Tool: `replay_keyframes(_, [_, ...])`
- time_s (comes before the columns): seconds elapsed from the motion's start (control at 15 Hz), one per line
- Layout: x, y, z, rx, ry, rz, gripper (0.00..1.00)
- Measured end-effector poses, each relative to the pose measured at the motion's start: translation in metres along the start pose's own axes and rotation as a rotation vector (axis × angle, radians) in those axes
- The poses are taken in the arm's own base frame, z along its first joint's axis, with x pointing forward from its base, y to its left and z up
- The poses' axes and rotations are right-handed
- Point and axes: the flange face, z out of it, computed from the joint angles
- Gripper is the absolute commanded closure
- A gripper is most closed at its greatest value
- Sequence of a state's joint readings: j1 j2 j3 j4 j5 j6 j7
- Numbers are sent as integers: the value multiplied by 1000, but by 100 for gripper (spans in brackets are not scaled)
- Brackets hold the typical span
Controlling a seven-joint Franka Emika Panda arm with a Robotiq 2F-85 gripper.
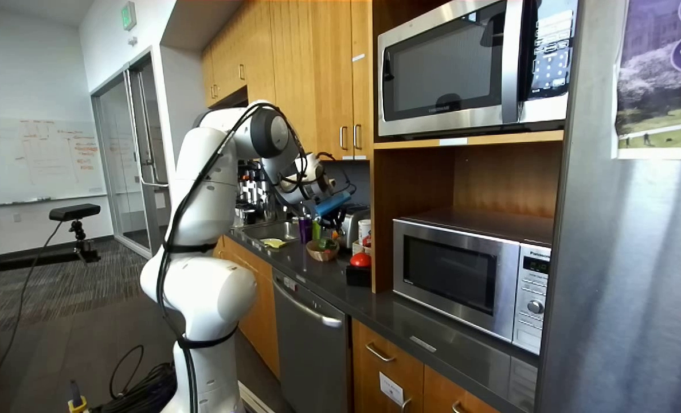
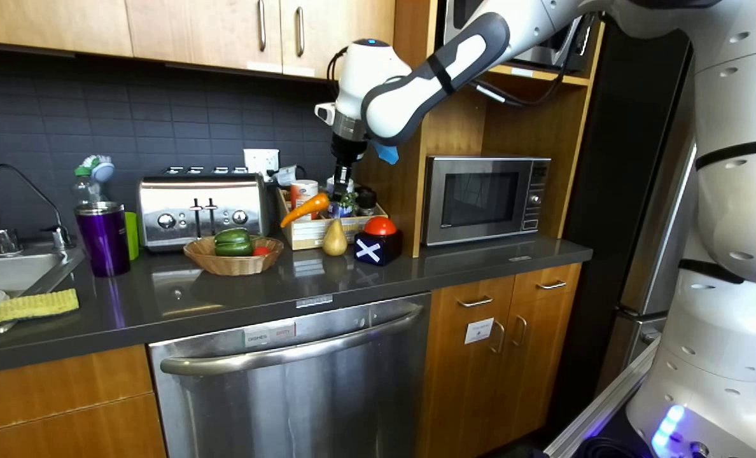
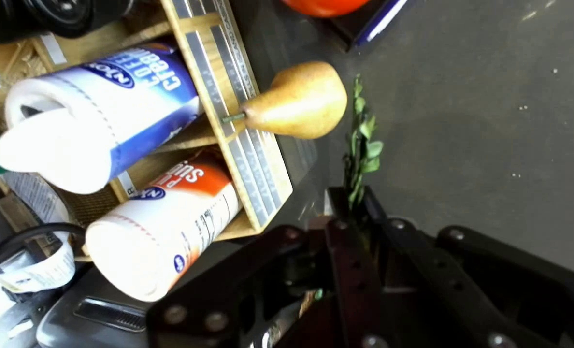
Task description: Remove the carrot out if the bowl
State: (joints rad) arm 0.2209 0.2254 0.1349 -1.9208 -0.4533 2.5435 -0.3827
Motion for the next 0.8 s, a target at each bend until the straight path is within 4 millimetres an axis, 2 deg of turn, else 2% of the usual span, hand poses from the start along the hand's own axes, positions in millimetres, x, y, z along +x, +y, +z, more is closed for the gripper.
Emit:
replay_keyframes(0.47, [-38,9,25,-22,-93,12,98])
replay_keyframes(0.8, [-51,10,40,-2,-135,25,98])
